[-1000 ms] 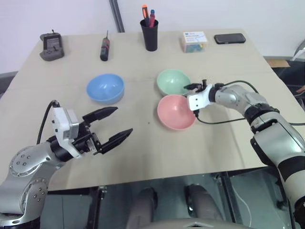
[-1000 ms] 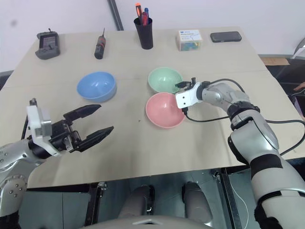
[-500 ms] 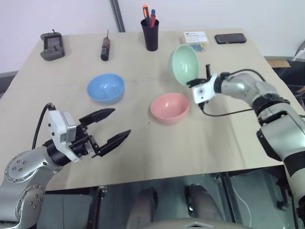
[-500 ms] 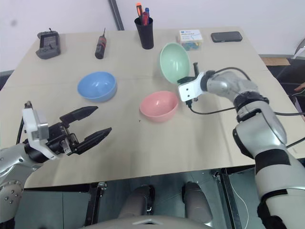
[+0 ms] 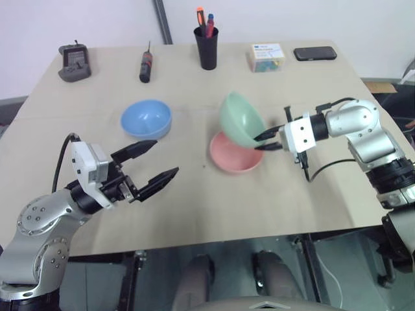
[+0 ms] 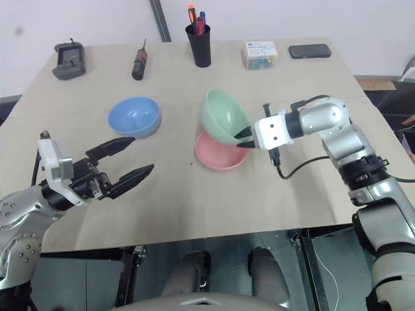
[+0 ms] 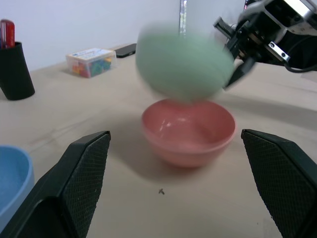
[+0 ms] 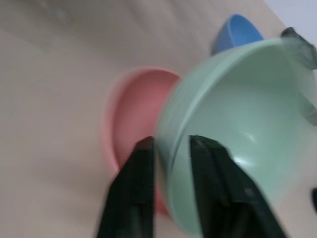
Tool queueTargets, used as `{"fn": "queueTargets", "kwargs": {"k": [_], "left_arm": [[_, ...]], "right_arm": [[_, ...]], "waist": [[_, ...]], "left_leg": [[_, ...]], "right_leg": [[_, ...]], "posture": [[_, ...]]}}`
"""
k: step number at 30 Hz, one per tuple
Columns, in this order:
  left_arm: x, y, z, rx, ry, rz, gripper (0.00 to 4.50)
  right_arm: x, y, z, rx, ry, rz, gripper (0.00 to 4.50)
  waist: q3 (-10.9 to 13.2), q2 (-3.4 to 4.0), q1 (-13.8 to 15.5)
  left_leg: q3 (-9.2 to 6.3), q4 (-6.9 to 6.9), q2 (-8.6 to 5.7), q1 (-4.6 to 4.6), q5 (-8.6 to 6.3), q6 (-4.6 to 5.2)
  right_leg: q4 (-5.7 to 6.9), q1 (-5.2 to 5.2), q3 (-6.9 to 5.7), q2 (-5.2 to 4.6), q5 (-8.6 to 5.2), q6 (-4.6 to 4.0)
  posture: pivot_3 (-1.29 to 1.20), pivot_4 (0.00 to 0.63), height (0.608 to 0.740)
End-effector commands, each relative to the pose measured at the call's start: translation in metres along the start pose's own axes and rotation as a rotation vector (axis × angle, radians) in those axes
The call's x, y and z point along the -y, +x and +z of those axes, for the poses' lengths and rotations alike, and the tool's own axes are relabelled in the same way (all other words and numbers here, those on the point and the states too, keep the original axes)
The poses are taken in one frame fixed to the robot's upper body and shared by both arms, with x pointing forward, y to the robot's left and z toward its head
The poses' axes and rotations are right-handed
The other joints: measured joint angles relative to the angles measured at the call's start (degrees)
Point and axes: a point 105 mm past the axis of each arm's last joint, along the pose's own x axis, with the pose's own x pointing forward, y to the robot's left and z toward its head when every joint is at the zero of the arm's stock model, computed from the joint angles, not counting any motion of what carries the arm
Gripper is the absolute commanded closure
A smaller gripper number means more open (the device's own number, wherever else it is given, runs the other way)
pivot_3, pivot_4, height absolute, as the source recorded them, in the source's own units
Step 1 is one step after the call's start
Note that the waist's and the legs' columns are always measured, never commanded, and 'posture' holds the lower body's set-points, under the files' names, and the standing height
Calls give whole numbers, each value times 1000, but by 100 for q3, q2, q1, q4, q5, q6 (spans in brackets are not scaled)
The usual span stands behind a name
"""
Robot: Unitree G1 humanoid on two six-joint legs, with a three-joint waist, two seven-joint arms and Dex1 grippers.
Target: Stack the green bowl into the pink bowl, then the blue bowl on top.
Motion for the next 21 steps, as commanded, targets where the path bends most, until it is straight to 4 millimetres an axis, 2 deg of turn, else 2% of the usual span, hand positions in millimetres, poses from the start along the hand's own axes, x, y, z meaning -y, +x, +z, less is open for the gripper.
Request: {"fn": "queueTargets", "kwargs": {"k": [1, 3, 6, 10, 13, 15, 19, 21], "left_arm": [[-2, -1, 6, 3, 29, -2, 0], [-7, -2, 4, -15, 37, 34, 0], [-16, -2, -2, -81, 89, 117, 0], [-36, -8, -10, -191, 217, 287, 0], [-49, -11, -12, -257, 290, 352, 0], [-61, -12, -14, -328, 332, 403, 0], [-77, 0, -19, -570, 476, 345, 0], [-86, 7, -14, -620, 560, 341, 0]], "right_arm": [[1, -6, 1, -42, -6, -16, 1997], [5, -9, 1, -43, 16, -58, 1092], [22, -24, 3, -8, 92, -239, 137], [23, -46, 8, 72, 243, -383, 137], [22, -60, 20, 166, 362, -488, 137], [23, -65, 29, 210, 381, -539, 137], [28, -72, 47, 306, 457, -572, 137], [29, -74, 52, 317, 456, -581, 137]], "waist": [[0, 0, 29], [0, 0, 51], [0, -2, 60], [-1, -2, 85], [-1, -3, 104], [-1, -3, 99], [-1, -3, 82], [-1, -3, 79]], "left_leg": [[1, 0, 0, 0, 0, 0], [3, 1, -1, -1, 0, 0], [2, 1, -1, -3, 0, 0], [-1, 0, -3, -6, 0, 0], [-1, -1, -4, -11, 0, 0], [0, -1, -4, -10, 0, 0], [10, 1, -5, -6, 0, 0], [7, 2, -5, -4, 0, 0]], "right_leg": [[0, 0, 0, 0, 0, 0], [-2, 0, 0, 0, 0, 0], [-4, 0, 0, -1, 0, 0], [-7, 1, -1, -1, 0, 0], [-10, 1, -5, -2, 0, 0], [-7, 0, -5, -1, 0, 0], [3, 2, -10, 7, 0, 0], [2, 7, -16, 11, 0, 0]], "posture": [[0, 150, 740], [0, 150, 740], [0, 150, 740], [0, 150, 740], [0, 150, 740], [0, 150, 740], [0, 150, 740], [0, 150, 740]]}}
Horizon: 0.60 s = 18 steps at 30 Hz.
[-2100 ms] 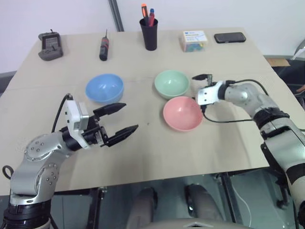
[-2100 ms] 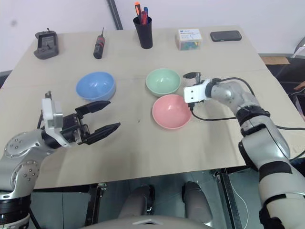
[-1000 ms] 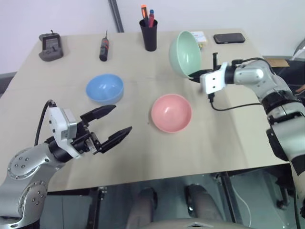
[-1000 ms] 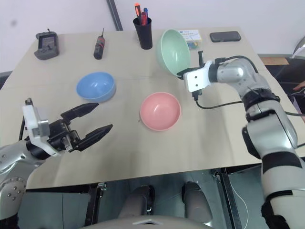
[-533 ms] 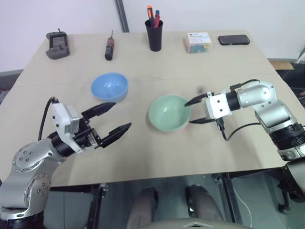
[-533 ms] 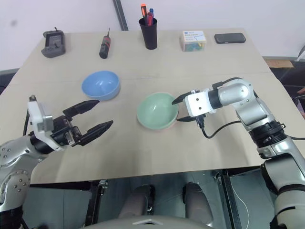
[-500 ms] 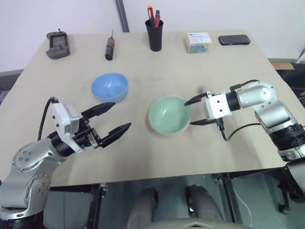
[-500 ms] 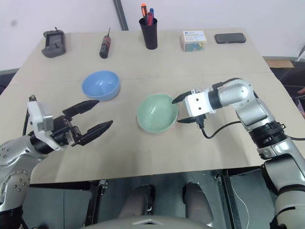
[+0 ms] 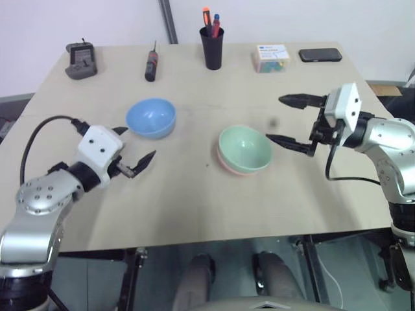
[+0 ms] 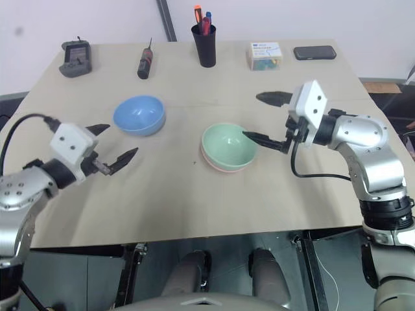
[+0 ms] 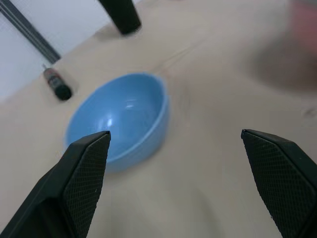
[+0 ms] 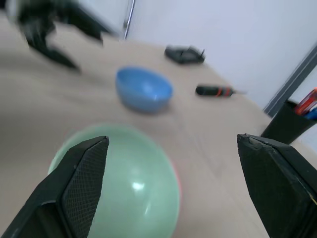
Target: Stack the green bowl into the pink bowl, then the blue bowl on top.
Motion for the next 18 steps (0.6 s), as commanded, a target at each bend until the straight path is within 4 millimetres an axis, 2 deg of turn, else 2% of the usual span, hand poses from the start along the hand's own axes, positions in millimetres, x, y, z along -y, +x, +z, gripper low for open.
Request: {"fn": "queueTargets", "kwargs": {"k": [1, 5, 8, 14, 17, 18], "left_arm": [[-11, 9, 7, -48, 116, 14, 0], [-13, 24, 3, -134, 178, -20, 0], [-18, 43, 3, -171, 183, -17, 0], [-25, 61, -7, -243, 176, -28, 0], [-25, 68, -10, -252, 181, -39, 765], [-23, 70, -10, -251, 183, -52, 1217]], "right_arm": [[-1, -3, 21, 52, -27, -20, 137], [-5, -2, 24, 49, -33, -14, 137], [-9, 0, 26, 48, -49, -11, 137], [-14, 0, 28, 42, -61, -6, 137], [-15, -1, 30, 47, -54, -6, 109], [-16, -1, 31, 55, -51, -9, 109]], "waist": [[0, 0, -6], [0, -1, -15], [2, -2, -6], [4, -6, -28], [4, -6, -22], [4, -6, -24]], "left_leg": [[2, 0, 0, 0, 0, 0], [10, 0, 0, -6, 0, 0], [6, -1, 0, -12, 0, 0], [11, 3, 0, -16, 0, 0], [5, 3, 1, -17, 0, 1], [3, 3, 1, -18, 0, 1]], "right_leg": [[-1, 0, 2, 0, 0, 0], [-8, -3, 7, -2, 0, 0], [-9, -6, 3, 1, -1, 0], [-9, -7, 6, 1, -1, 1], [-7, -8, 1, 3, -1, 1], [-8, -8, 0, 3, -1, 1]], "posture": [[0, 150, 740], [0, 150, 740], [0, 150, 740], [0, 150, 740], [0, 150, 740], [0, 150, 740]]}}
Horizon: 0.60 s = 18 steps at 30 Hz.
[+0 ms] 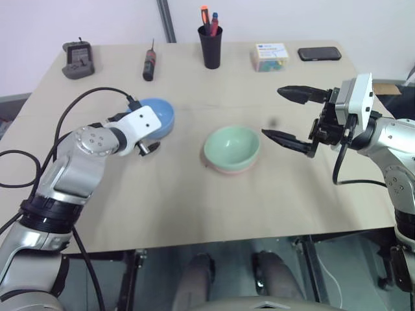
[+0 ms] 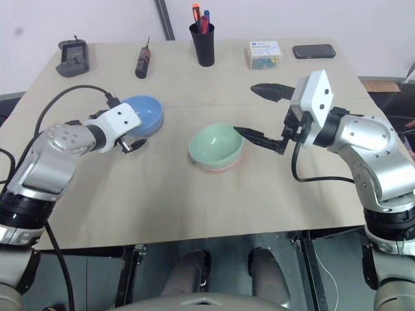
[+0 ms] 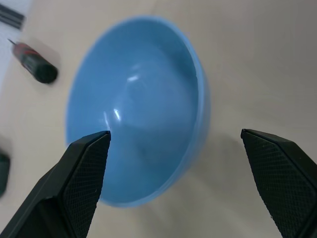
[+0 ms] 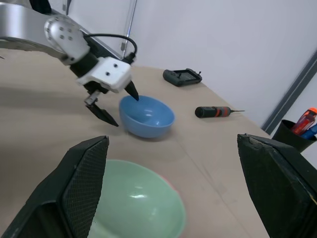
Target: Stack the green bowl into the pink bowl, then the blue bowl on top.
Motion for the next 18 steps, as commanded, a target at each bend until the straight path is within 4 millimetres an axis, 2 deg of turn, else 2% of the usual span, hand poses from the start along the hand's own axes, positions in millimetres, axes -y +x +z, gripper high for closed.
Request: {"fn": "queueTargets", "kwargs": {"k": [1, 2, 7, 8, 18], "left_arm": [[-6, 2, 7, 11, 39, 10, 1554], [-6, 3, 7, 10, 38, 7, 2043], [-5, 8, 10, 21, 40, -1, 3852], [-5, 9, 11, 26, 38, -2, 4415], [0, 5, 25, 93, 33, -50, 4467]], "right_arm": [[-2, -3, 17, 45, -35, -11, 109], [-3, -3, 18, 51, -34, -12, 109], [-5, -4, 22, 59, -32, -20, 109], [-5, -4, 22, 61, -29, -23, 109], [-5, -7, 24, 62, -14, -34, 109]], "waist": [[0, 0, 2], [0, 0, 6], [0, 0, 7], [0, 0, 6], [0, 0, 10]], "left_leg": [[3, 0, 0, 1, 0, 0], [2, 0, 0, 0, 0, 0], [0, 2, -1, -1, 0, 0], [0, 3, -1, -1, 0, 0], [0, 6, -1, -2, 0, 0]], "right_leg": [[0, 0, 3, -1, 0, 0], [-1, 0, 2, -1, 0, 0], [0, 0, 1, -2, 0, 0], [1, 0, 1, -2, 0, 0], [3, 0, 1, -2, 0, 0]], "posture": [[0, 150, 740], [0, 150, 740], [0, 150, 740], [0, 150, 740], [0, 150, 740]]}}
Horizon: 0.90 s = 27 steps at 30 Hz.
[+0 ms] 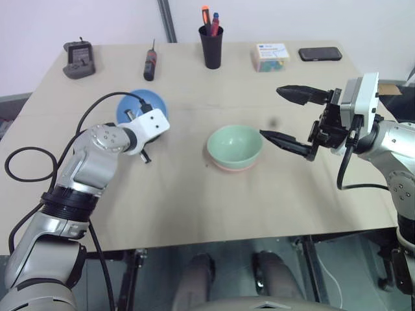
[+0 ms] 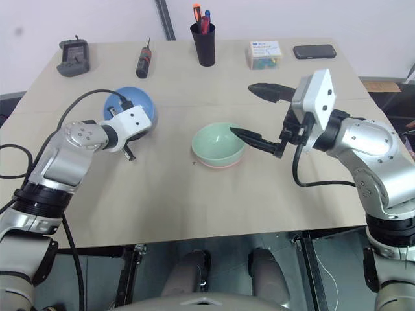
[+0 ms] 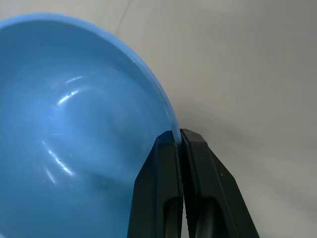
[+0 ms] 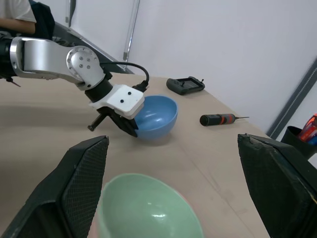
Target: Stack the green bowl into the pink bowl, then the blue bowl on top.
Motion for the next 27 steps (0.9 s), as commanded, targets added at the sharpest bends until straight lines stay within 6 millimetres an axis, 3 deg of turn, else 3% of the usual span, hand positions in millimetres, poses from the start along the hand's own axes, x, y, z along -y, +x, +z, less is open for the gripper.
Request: {"fn": "queueTargets", "kwargs": {"k": [1, 11, 20, 23, 27], "left_arm": [[-12, -11, 18, 67, 22, 34, 4467], [-12, -10, 15, 56, 22, 32, 4467], [-12, -22, 39, 141, 95, 8, 4467], [-9, -27, 58, 212, 149, -11, 4467], [14, -50, 118, 510, 238, -120, 4467]], "right_arm": [[1, -5, 13, 29, -41, -14, 109], [1, -4, 12, 25, -38, -18, 109], [5, -8, 9, 6, -47, -49, 109], [6, -10, 9, 4, -50, -65, 109], [10, -19, 10, -15, -58, -110, 109]], "waist": [[0, 0, 1], [0, 0, -1], [0, -1, 1], [0, -1, 2], [0, -2, 46]], "left_leg": [[0, 0, 0, 0, 0, 0], [0, 3, 0, 0, 0, 0], [-1, 8, 0, -2, 0, 0], [0, 9, 0, -2, 0, 0], [-8, 19, 0, -13, 0, 0]], "right_leg": [[0, 0, 0, 0, 0, 0], [2, 0, 0, 0, 0, 0], [3, 0, 0, 0, 0, 0], [4, 0, 0, 0, 0, 0], [3, 0, -9, -1, 0, 0]], "posture": [[0, 150, 740], [0, 150, 740], [0, 150, 740], [0, 150, 740], [0, 150, 740]]}}
